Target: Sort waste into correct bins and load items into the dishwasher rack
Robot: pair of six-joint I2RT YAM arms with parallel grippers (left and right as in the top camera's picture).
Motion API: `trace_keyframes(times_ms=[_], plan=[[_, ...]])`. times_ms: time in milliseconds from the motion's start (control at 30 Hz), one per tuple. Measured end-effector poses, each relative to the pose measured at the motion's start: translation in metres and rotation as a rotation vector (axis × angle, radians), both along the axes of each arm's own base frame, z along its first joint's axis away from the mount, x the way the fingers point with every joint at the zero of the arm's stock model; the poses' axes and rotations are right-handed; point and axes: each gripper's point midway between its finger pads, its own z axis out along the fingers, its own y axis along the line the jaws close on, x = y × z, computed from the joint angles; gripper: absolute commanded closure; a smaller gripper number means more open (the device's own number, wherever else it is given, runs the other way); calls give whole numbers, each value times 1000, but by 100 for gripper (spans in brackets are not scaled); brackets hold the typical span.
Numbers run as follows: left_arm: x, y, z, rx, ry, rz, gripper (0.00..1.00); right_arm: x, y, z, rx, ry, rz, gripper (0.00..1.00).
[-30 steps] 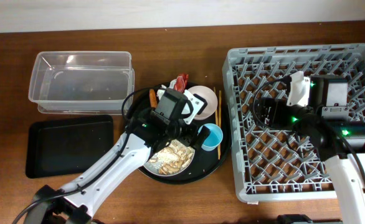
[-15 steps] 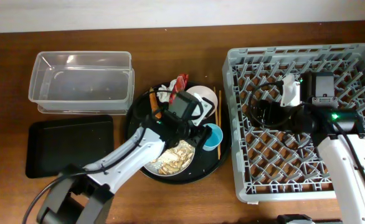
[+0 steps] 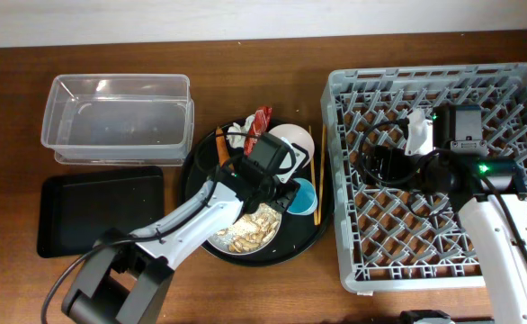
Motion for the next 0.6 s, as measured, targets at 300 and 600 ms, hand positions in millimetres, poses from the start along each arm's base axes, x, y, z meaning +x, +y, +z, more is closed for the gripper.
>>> trace_keyframes(times_ms=[300, 600], plan=[[20, 23, 102, -68, -79, 69, 99, 0, 2, 0, 11, 2, 1, 1], [38, 85, 175, -475, 18, 95, 99, 14, 59, 51, 294, -235, 295, 12]])
